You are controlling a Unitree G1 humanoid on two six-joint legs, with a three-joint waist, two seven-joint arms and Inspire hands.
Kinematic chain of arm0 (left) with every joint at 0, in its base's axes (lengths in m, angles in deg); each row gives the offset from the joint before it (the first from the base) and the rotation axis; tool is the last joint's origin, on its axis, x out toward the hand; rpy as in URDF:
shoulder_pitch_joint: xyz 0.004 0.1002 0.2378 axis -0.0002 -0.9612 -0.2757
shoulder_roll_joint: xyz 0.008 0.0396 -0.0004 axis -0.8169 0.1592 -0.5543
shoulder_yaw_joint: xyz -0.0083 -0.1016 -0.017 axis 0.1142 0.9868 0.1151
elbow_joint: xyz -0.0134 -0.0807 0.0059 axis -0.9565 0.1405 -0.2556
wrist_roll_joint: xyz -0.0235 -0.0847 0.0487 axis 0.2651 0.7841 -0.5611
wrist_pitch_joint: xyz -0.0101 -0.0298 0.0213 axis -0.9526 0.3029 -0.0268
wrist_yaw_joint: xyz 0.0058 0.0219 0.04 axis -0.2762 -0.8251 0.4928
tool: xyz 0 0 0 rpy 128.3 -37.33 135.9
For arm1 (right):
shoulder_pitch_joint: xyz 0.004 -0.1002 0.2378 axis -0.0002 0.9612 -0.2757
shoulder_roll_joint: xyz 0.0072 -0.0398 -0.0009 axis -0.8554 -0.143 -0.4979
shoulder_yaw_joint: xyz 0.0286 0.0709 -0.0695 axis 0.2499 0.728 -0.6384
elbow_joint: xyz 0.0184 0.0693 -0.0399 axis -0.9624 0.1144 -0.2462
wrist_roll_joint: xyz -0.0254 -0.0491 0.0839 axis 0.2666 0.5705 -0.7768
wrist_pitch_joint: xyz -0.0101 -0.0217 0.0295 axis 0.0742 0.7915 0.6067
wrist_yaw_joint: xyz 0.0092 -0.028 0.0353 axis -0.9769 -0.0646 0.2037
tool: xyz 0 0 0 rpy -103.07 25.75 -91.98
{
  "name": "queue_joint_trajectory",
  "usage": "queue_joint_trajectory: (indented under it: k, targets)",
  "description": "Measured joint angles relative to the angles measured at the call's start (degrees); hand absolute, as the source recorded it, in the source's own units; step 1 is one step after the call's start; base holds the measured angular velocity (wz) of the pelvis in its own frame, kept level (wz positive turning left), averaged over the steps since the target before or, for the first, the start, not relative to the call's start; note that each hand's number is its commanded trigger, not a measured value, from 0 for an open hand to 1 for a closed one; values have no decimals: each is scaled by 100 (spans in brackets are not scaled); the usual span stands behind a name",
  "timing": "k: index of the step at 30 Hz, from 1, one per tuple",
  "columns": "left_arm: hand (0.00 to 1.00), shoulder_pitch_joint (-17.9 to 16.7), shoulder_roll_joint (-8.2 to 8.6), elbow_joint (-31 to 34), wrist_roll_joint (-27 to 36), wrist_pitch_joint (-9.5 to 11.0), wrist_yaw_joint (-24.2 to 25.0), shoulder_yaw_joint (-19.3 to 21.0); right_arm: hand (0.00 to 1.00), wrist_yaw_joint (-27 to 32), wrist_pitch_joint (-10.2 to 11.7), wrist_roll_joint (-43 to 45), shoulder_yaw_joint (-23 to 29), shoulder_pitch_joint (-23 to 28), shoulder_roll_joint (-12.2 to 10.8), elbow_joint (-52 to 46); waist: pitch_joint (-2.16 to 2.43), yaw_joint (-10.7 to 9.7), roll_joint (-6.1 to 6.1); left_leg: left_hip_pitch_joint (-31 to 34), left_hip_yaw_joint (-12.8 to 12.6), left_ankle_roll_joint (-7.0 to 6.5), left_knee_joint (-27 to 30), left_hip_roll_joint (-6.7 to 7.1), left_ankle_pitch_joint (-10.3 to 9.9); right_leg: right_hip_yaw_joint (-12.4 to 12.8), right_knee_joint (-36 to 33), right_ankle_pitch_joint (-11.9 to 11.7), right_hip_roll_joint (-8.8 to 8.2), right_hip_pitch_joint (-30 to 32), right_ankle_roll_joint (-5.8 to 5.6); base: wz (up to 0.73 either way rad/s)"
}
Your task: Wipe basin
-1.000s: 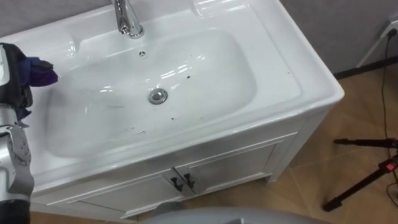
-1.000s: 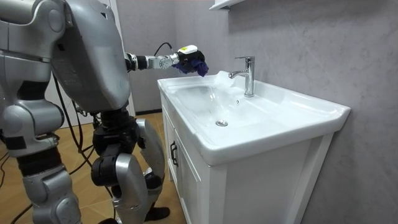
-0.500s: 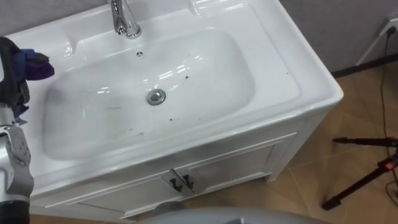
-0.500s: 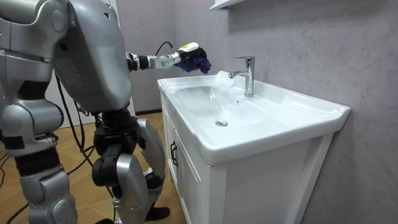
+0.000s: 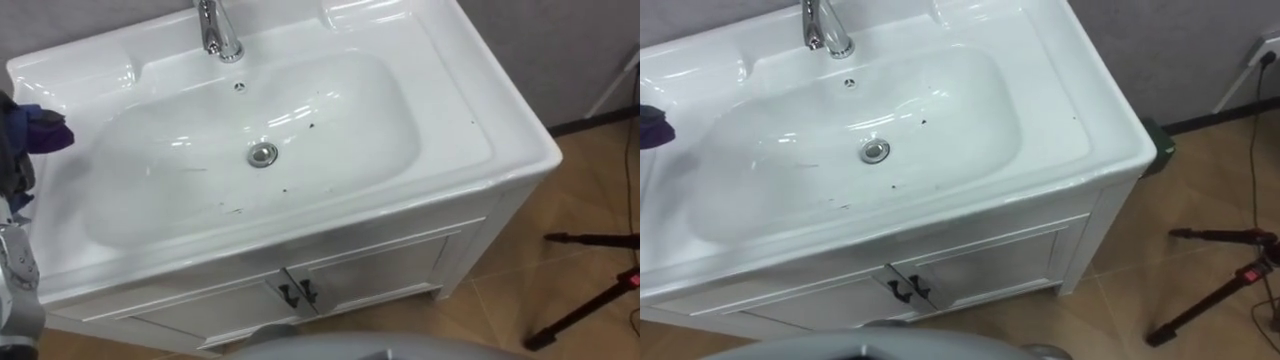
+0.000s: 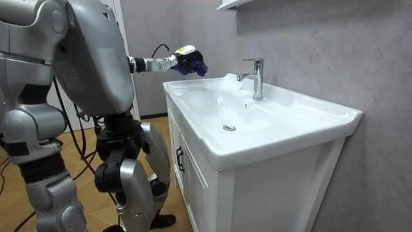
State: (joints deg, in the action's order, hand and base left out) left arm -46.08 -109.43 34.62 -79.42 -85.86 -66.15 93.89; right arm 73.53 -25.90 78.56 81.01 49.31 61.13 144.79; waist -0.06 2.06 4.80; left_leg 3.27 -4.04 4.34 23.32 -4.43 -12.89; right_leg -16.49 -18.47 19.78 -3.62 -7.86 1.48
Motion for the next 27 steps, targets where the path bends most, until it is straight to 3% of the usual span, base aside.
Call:
queue_joint_trajectory:
  k: [15,21,27]
  targets:
    - [100,-44,0,-9,25,-10,-239,18,0,-4,-6,-1,1,-9,9,64,9,-11,-1,5,154,-2,-43,79,0,-175,151,-4,-18,-131,-25,5]
    - [100,-415,1,-9,22,-165,-233,18,0,5,-75,-3,1,1,13,61,20,0,49,10,159,-2,-34,80,0,-186,160,-4,-18,-137,-25,0]
    - [100,-477,2,-220,30,-254,-222,18,0,-3,-158,-39,-14,-7,21,28,17,37,78,45,165,-2,7,80,0,-228,149,-3,-23,-134,-27,2]
